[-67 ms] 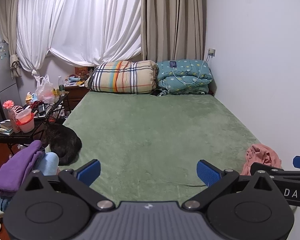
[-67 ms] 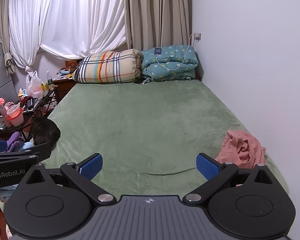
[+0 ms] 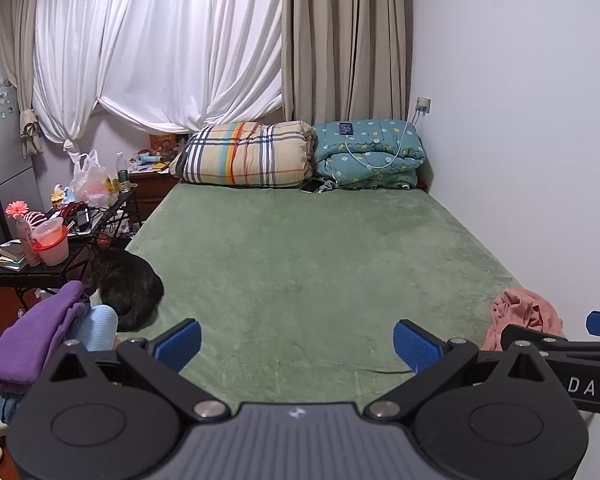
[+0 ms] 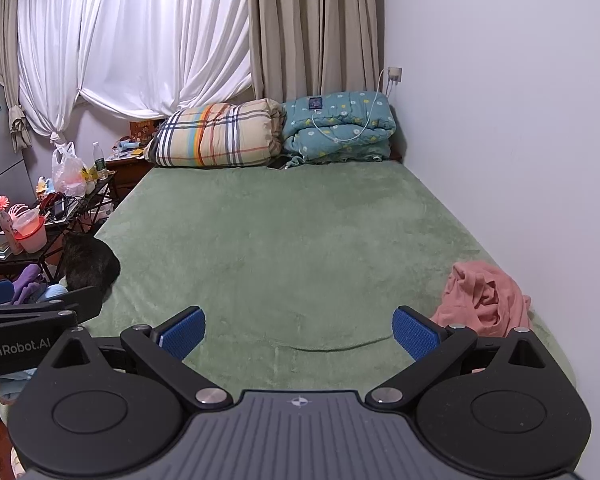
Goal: Fold clothes
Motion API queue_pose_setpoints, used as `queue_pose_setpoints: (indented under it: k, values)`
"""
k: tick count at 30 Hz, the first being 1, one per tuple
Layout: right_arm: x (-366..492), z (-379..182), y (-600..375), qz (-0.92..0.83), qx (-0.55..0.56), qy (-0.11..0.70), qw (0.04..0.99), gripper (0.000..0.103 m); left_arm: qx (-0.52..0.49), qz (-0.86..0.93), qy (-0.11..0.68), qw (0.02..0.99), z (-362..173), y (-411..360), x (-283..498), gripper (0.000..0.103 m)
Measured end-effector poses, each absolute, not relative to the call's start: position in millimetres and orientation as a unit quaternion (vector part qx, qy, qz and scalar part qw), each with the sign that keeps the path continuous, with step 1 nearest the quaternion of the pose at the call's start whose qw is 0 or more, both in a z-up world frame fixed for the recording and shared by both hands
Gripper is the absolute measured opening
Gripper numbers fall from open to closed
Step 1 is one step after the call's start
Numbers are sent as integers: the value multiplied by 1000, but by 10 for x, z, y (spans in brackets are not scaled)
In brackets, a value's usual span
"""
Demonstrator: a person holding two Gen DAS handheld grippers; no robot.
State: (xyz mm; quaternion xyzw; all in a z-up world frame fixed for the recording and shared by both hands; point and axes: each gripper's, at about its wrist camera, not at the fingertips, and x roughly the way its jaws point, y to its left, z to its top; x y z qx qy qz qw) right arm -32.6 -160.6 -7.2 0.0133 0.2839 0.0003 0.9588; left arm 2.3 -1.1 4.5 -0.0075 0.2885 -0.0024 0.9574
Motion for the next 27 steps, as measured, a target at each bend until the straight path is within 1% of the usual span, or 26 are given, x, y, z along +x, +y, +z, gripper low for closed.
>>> queue_pose_setpoints:
  k: [9,16,27]
  values:
    - [-424,-73,-1681,6,22,268,963,101,5,2,286,958,-16,-73,46,103]
    - [-302,-168,-1636,4,6,278,961,101,7,1,284,959,-155,-40,-16,103]
    - [-332,-120,-1579,3,4,280,960,101,8,-1,286,958,-288,-115,-104,103]
